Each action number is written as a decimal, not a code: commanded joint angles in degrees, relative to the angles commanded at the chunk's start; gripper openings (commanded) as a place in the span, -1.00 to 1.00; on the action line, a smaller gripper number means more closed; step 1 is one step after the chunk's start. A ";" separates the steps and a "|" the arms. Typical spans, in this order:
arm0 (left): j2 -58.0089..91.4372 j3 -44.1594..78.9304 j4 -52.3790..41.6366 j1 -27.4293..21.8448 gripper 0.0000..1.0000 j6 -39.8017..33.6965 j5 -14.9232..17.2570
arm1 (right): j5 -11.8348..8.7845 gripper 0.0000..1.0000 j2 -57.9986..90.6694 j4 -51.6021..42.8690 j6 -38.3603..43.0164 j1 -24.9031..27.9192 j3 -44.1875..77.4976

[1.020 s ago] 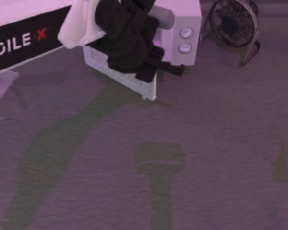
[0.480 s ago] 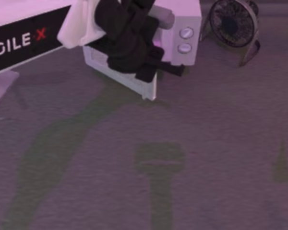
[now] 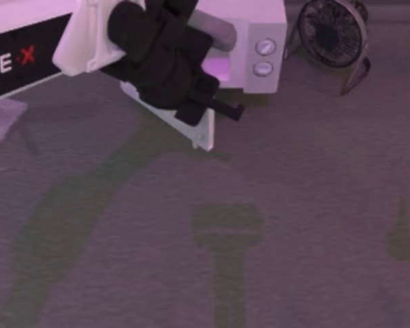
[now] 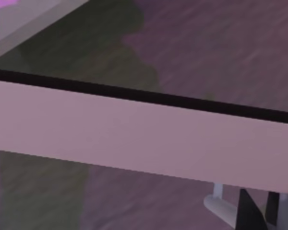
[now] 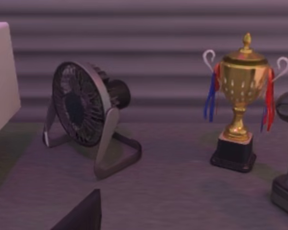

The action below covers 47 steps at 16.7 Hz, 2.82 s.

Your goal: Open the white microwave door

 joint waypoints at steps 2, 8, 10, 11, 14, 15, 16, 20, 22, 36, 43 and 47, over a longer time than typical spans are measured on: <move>-0.05 -0.12 0.00 0.04 -1.00 0.13 0.07 | 0.00 1.00 0.00 0.00 0.00 0.00 0.00; -0.05 -0.12 0.00 0.04 -1.00 0.13 0.07 | 0.00 1.00 0.00 0.00 0.00 0.00 0.00; -0.05 -0.12 0.00 0.04 -1.00 0.13 0.07 | 0.00 1.00 0.00 0.00 0.00 0.00 0.00; -0.05 -0.12 0.00 0.04 -1.00 0.13 0.07 | 0.00 1.00 0.00 0.00 0.00 0.00 0.00; -0.05 -0.12 0.00 0.04 -1.00 0.13 0.07 | 0.00 1.00 0.00 0.00 0.00 0.00 0.00; -0.05 -0.12 0.00 0.04 -1.00 0.13 0.07 | 0.00 1.00 0.00 0.00 0.00 0.00 0.00; -0.05 -0.12 0.00 0.04 -1.00 0.13 0.07 | 0.00 1.00 0.00 0.00 0.00 0.00 0.00; -0.05 -0.12 0.00 0.04 -1.00 0.13 0.07 | 0.00 1.00 0.00 0.00 0.00 0.00 0.00; -0.05 -0.12 0.00 0.04 -1.00 0.13 0.07 | 0.00 1.00 0.00 0.00 0.00 0.00 0.00; -3.61 -4.51 0.28 2.86 -1.00 8.30 4.80 | 0.00 1.00 0.00 0.00 0.00 0.00 0.00; -3.61 -4.51 0.28 2.86 -1.00 8.30 4.80 | 0.00 1.00 0.00 0.00 0.00 0.00 0.00; -3.61 -4.51 0.28 2.86 -1.00 8.30 4.80 | 0.00 1.00 0.00 0.00 0.00 0.00 0.00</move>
